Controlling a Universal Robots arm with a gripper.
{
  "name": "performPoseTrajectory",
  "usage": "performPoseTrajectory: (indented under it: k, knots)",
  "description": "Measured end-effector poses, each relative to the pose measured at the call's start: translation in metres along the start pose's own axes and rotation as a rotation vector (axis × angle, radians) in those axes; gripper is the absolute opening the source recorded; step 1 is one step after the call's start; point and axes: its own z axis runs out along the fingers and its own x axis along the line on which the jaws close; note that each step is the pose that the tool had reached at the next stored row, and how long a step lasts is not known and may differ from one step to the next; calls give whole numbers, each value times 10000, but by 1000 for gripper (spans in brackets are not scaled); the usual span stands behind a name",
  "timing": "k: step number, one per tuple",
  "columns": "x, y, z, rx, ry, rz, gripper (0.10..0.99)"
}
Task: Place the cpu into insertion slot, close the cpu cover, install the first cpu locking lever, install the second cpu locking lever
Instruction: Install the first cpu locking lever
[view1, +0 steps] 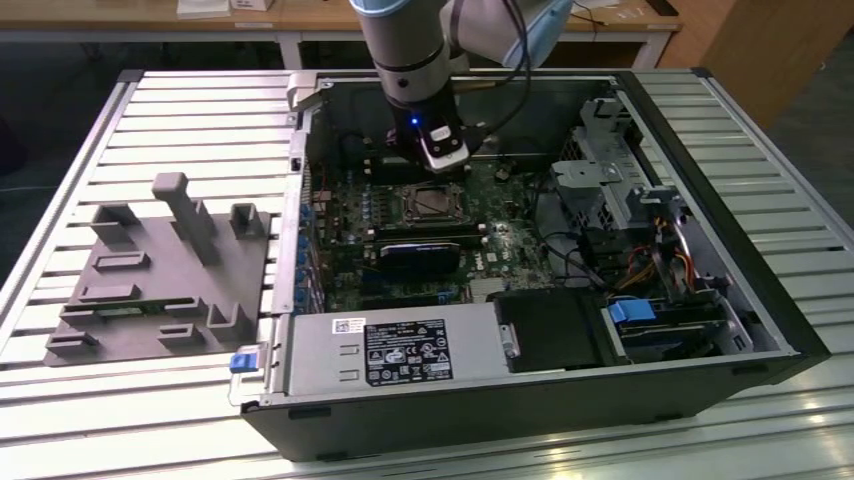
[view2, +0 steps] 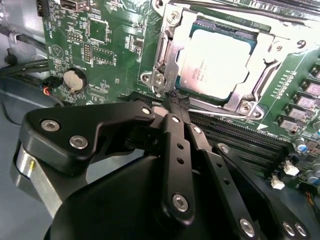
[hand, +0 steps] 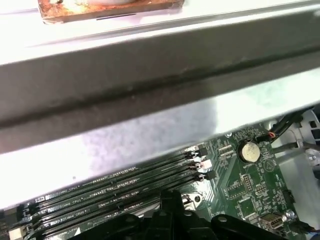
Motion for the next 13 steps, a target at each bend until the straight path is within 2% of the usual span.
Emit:
performPoseTrajectory:
  k: [13]
  knots:
    - [53, 69, -7, -2, -2, 3, 102]
